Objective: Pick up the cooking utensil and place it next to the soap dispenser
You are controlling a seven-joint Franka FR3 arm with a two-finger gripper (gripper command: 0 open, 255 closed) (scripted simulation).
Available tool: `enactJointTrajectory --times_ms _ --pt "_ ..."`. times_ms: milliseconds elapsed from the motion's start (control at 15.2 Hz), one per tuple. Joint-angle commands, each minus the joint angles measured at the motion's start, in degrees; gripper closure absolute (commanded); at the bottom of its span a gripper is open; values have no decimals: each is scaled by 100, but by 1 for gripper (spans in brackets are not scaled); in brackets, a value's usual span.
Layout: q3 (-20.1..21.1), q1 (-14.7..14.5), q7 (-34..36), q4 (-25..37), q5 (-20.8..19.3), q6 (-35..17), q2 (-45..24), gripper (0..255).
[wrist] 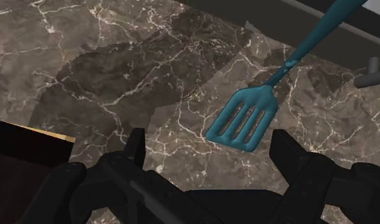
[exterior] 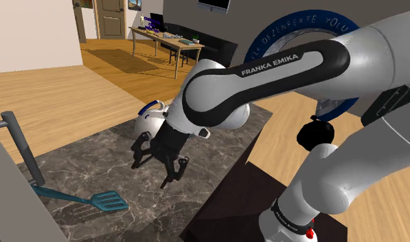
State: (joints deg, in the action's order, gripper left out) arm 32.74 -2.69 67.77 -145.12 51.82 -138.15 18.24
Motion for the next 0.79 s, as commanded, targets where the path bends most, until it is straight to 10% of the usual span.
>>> enactJointTrajectory --times_ms 0,726 --pt "234 38 388 257 116 -489 -506 0" --pt "579 -194 2316 1599 -517 -2506 -2921 0"
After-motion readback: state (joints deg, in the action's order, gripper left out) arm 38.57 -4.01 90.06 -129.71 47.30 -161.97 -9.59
